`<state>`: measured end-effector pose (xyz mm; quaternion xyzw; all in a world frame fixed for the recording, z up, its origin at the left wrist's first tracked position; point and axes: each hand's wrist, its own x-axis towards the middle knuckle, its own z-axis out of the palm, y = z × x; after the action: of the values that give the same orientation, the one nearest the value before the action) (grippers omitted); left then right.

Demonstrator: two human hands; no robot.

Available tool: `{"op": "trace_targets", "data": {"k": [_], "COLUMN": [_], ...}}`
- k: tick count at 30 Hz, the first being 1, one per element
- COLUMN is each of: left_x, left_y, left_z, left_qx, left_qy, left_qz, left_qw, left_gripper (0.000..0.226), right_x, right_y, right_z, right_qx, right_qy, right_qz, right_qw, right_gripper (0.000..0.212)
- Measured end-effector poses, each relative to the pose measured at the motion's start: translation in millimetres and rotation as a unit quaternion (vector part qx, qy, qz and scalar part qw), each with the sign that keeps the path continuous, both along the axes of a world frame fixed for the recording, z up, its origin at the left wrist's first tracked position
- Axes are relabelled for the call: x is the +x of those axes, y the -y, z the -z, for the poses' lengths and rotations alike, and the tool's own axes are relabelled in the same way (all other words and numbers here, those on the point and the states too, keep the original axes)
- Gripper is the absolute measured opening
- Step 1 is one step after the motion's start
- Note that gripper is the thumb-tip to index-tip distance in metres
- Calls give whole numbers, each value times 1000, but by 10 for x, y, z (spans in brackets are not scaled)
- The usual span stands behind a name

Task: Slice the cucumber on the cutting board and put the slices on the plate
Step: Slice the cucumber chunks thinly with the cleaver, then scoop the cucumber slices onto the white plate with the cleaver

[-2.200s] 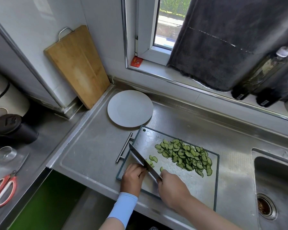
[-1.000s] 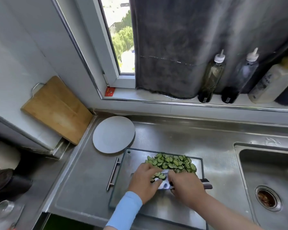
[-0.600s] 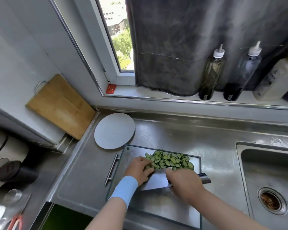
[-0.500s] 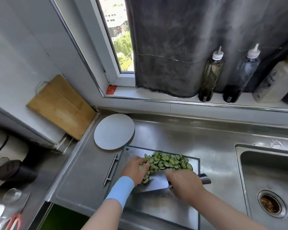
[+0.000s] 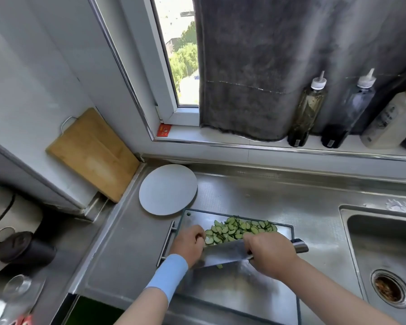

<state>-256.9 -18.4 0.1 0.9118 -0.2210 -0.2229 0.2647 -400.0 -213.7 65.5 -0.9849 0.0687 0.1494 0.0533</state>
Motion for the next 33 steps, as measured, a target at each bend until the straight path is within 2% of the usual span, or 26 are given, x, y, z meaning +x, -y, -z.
{"op": "trace_targets", "data": {"k": [3, 6, 14, 17, 20, 22, 26, 30, 33], "left_x": [10, 204, 906, 1140, 1281, 1264, 1000, 703, 489], "left_y": [-151, -297, -584, -642, -606, -500, -144, 201, 477], "left_z": [-25, 50, 141, 160, 167, 160, 88, 10, 24], "left_qx": [14, 11, -64, -52, -78, -98, -123, -131, -116], "left_qy": [-81, -122, -108, -69, -48, -42, -44, -45, -19], "left_qz": [60, 87, -4, -6, -63, -77, -33, 31, 123], "left_qw": [995, 989, 992, 996, 994, 991, 991, 990, 985], "left_gripper": [36, 50, 49, 53, 51, 47, 41, 41, 39], "right_x": [89, 174, 347, 367, 334, 273, 103, -153, -387], "right_y": [-138, -292, -569, -643, -645, -647, -681, -632, -521], "right_z": [-59, -139, -347, -436, -407, -322, -158, -24, 79], "right_qx": [-14, -29, -29, 10, 70, 155, 308, 359, 325], "right_qy": [-17, -27, -63, -73, -61, -23, 55, 110, 165], "right_qz": [10, 21, 113, 166, 242, 313, 456, 521, 564], "right_qw": [1000, 999, 991, 983, 966, 937, 833, 767, 741], "right_gripper": [19, 16, 13, 14, 12, 13, 19, 23, 29]}}
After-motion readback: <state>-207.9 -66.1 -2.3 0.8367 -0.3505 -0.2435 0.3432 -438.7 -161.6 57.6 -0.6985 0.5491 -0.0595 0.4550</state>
